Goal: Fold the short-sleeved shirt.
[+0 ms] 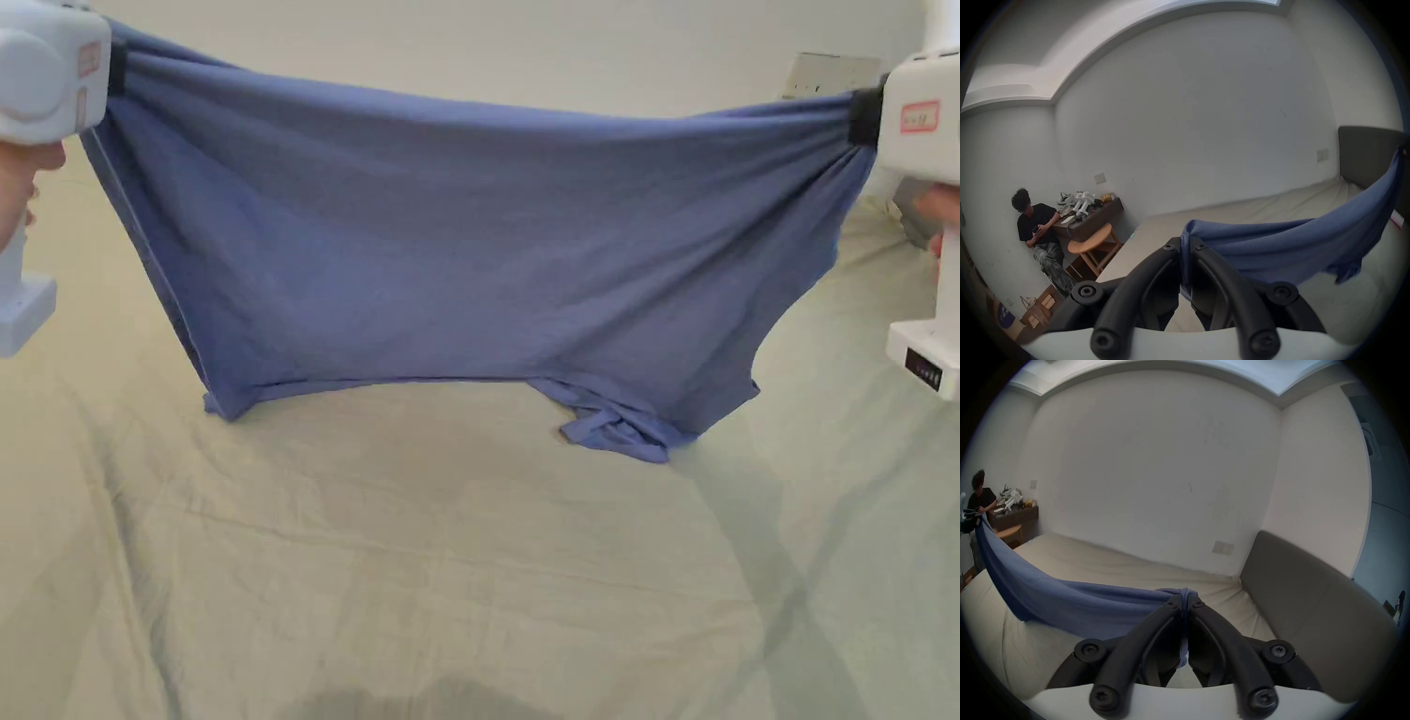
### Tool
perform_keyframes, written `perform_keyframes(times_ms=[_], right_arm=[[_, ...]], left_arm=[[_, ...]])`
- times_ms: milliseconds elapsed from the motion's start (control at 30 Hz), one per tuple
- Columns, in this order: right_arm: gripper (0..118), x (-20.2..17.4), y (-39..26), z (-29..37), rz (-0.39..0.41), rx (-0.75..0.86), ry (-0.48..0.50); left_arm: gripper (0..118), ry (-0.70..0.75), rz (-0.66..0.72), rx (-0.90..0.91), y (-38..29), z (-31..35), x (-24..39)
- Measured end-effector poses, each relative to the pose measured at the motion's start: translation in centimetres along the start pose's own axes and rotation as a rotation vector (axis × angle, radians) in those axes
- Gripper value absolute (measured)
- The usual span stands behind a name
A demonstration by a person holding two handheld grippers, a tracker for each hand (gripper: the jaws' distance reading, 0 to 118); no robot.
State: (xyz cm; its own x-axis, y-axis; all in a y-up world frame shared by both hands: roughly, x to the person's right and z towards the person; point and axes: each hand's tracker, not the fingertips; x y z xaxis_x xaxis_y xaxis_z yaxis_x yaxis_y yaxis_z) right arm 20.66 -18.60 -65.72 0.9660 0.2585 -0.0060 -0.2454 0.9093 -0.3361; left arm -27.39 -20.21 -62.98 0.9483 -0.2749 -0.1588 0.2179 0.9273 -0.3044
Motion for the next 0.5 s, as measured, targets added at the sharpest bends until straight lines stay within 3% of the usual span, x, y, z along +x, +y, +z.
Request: perform_keyframes(times_ms=[300, 500], right_arm=[[5, -1.6, -14.6, 6.7, -0.068, -0.197, 0.138], [5, -3.4, -26.6, 13.3, 0.010, -0.393, 0.202]], left_arm=[[5, -0.104, -0.093, -0.204, -15.0, 6.8, 2.9], [5, -0.188, -0.175, -0.405, -25.5, 14.5, 4.6]])
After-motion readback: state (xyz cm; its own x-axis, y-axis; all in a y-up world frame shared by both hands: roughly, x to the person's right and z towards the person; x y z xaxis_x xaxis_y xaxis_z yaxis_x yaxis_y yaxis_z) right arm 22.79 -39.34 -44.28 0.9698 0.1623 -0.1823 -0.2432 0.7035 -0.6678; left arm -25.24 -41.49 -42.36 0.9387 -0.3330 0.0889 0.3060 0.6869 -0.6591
